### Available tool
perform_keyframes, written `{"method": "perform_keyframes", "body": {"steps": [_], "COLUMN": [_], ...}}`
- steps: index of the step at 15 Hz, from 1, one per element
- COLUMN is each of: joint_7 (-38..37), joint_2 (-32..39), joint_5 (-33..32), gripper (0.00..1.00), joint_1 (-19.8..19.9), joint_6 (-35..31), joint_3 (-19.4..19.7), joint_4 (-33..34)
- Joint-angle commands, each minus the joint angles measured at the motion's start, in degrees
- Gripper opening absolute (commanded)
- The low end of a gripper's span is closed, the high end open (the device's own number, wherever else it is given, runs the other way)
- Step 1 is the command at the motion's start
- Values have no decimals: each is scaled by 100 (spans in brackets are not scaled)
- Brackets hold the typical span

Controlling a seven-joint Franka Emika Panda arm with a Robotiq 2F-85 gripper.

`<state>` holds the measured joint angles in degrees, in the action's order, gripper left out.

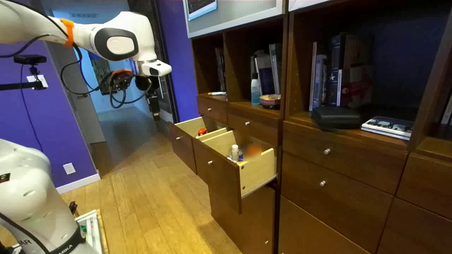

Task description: Put the white and blue bottle on the right side of the open drawer.

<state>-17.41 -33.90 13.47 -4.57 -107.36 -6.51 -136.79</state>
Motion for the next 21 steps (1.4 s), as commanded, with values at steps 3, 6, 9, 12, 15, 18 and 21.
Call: {"method": "perform_keyframes", "body": {"steps": [3,6,9,12,15,18,21], "joint_7": [24,24,24,98,264,391,455], "joint_2": [0,0,0,102,325,860,1532], "joint_5": [25,25,25,-53,-256,-560,-899], "gripper": [100,100,100,100,100,100,100], "joint_1": [59,59,59,120,271,437,506], "joint_6": [24,24,24,24,151,405,496], "joint_3": [-44,-44,-44,23,140,242,231], "joint_4": [17,17,17,314,924,1915,2905]}}
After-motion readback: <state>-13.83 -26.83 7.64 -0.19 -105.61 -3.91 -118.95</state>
